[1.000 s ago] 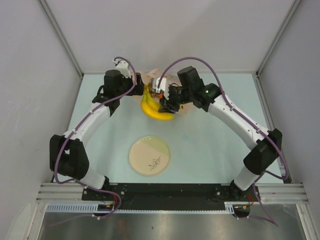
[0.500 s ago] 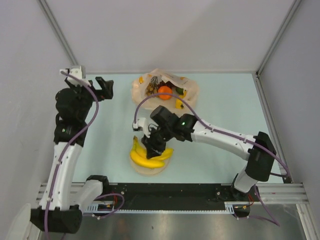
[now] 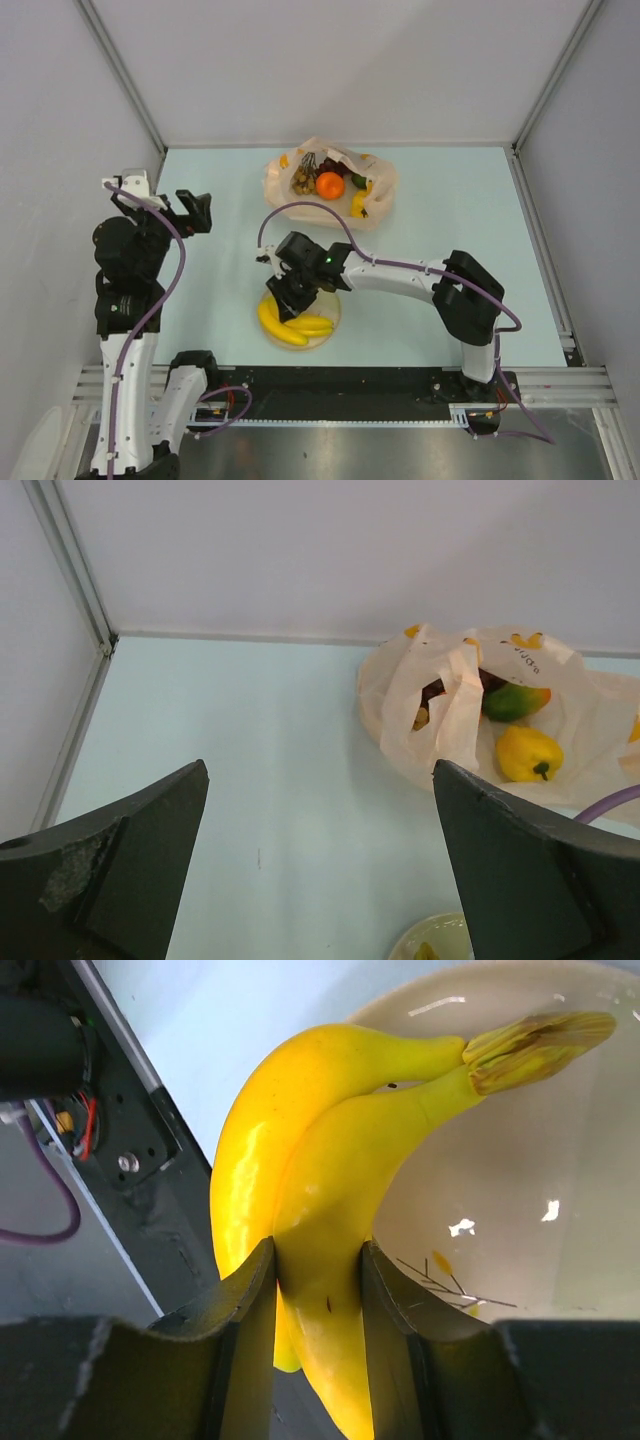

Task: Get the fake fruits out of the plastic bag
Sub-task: Place the fake fruit on the plate.

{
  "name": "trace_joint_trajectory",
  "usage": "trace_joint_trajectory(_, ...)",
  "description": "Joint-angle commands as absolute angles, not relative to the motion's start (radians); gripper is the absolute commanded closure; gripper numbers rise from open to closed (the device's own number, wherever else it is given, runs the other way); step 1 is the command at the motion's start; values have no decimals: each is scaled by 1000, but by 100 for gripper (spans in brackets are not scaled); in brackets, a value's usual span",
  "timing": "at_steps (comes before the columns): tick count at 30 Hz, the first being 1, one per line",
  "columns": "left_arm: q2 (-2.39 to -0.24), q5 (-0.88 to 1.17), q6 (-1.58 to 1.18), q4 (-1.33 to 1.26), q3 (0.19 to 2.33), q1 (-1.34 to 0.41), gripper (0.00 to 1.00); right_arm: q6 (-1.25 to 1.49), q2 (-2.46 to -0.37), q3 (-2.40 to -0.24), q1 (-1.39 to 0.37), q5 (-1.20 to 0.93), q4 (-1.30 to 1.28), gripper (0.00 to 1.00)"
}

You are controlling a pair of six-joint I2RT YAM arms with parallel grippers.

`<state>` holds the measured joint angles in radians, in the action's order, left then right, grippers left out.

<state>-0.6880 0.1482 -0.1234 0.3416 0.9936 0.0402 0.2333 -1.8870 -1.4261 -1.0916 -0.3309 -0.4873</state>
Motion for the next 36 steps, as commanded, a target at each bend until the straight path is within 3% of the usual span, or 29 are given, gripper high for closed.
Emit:
trace_joint_trajectory(1,-692,190,-135,353,1011,77,0,290,-1904,-1500,-1140,-285,-430,84)
trace_joint_trajectory(11,-687,227,-160,357,1005,68,0,324,-1983,-1548,-1184,-95,-463,81)
trace_joint_trajectory(15,-689,245,-170,348,993,67,0,307,-1988,-1555,-1192,-121,-460,49)
trace_joint_trajectory(18,-690,250,-175,345,988,66,0,296,-1979,-1552,-1192,-124,-463,34)
trace_joint_trajectory(26,-736,301,-184,304,1002,67,0,213,-1843,-1587,-1128,-247,-514,17)
trace_joint_trajectory(34,-821,293,-170,284,1012,66,0,126,-1703,-1707,-959,-451,-725,17)
trace_joint_trajectory(36,-847,346,-176,252,1005,66,0,51,-1671,-1723,-893,-462,-753,23)
